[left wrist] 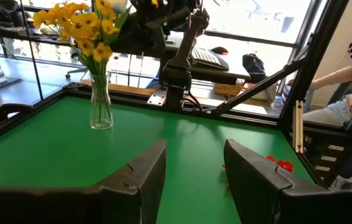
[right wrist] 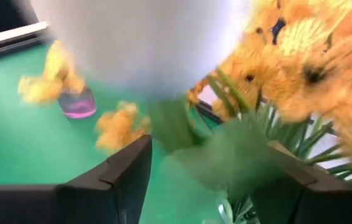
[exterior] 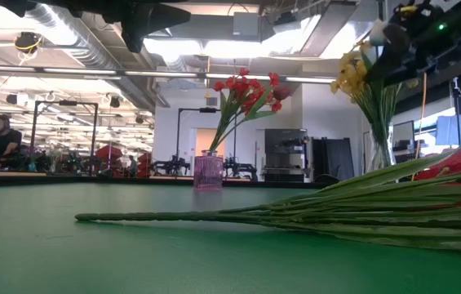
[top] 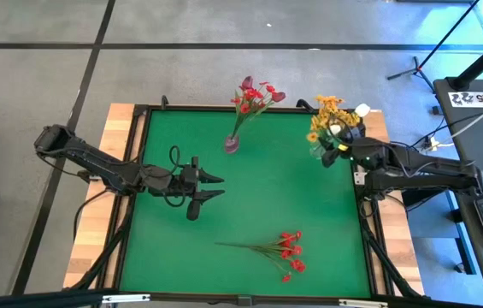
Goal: Sort flowers into vase by color
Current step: Put the red flowers into the pink vase
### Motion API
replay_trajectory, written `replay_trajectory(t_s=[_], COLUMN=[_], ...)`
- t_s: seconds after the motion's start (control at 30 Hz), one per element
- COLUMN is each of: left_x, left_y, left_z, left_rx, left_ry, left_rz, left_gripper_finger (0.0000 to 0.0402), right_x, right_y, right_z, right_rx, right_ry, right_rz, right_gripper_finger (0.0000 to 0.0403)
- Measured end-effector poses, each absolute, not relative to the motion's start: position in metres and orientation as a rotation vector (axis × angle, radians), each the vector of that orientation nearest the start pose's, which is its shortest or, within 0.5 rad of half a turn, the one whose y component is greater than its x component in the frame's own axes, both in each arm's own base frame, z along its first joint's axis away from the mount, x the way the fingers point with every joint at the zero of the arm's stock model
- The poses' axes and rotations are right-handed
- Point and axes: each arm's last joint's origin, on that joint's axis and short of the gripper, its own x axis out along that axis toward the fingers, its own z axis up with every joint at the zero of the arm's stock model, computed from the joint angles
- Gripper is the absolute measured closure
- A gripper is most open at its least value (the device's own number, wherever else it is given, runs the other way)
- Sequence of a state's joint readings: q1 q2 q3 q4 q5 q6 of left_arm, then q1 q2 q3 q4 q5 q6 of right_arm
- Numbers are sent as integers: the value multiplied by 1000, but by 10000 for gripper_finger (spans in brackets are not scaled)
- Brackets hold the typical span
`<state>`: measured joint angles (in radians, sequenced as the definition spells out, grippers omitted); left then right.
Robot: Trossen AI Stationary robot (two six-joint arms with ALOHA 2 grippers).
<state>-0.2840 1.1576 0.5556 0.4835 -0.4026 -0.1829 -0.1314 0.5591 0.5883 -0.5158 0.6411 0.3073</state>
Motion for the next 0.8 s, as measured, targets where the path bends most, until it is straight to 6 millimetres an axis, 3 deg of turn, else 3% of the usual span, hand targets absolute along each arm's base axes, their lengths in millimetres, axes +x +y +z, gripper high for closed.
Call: replay_trajectory(t_s=[0.3,0.8], left_x=[237,237], left_y=[-57,-57], left_z=[245,245], left_rx=[-144,-144], left_ry=[101,101], left_rz=[128,128], left_gripper_finger=[245,245], right_x=[106,84], right_y=[-30,-22], right_z=[292,357], right_rx=[197,305], right_ry=[396,294], right_rz=[-792,-583], right_gripper_finger=[169,169])
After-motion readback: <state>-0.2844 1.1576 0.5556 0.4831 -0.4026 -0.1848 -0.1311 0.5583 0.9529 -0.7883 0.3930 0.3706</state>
